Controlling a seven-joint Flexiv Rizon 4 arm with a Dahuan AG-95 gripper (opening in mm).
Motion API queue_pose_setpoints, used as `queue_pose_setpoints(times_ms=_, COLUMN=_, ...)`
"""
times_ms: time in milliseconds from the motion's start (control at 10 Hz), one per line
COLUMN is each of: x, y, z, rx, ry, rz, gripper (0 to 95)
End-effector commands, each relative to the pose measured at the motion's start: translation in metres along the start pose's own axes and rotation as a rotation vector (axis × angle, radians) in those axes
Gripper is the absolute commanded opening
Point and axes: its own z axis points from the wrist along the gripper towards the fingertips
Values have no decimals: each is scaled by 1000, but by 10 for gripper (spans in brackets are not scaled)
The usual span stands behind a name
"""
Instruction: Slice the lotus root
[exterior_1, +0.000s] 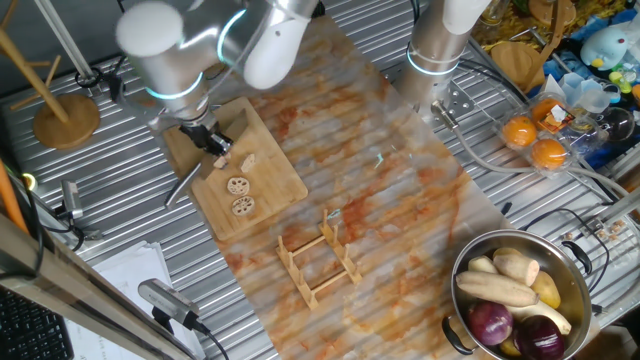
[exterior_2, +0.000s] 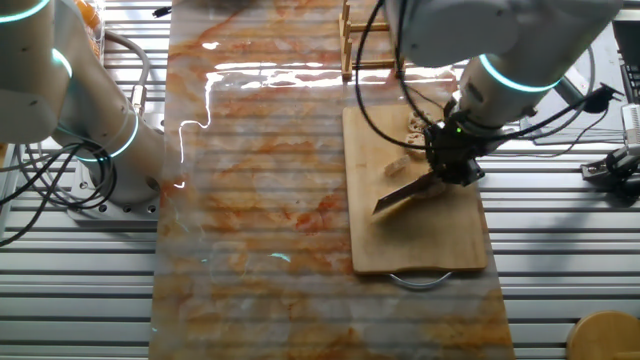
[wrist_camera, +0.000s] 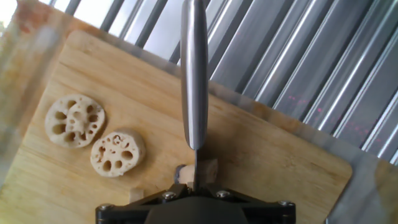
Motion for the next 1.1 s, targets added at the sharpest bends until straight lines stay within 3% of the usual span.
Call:
queue_pose_setpoints(times_ms=100, x=16, y=5, z=22, rx=46, ry=20, rz=-17, gripper=0)
queue_pose_setpoints(times_ms=300, x=18, y=-1, z=30, rx=52, ry=9, rz=-25, gripper=0)
queue_pose_setpoints(times_ms=400, x=20, y=-6, z=40, rx=43, ry=-12, rz=-21, gripper=0)
queue_pose_setpoints(times_ms=500, x=22, y=-8, z=47, rx=46, ry=-13, rz=-24, gripper=0)
queue_pose_setpoints(times_ms=700, x=27, y=-7, z=51, rx=43, ry=-21, rz=-26, gripper=0)
queue_pose_setpoints(times_ms=900, x=22, y=-8, z=54, rx=54, ry=-58, rz=-28, gripper=0)
queue_pose_setpoints(times_ms=1100, x=12, y=-13, z=58, rx=32, ry=-85, rz=-18, gripper=0)
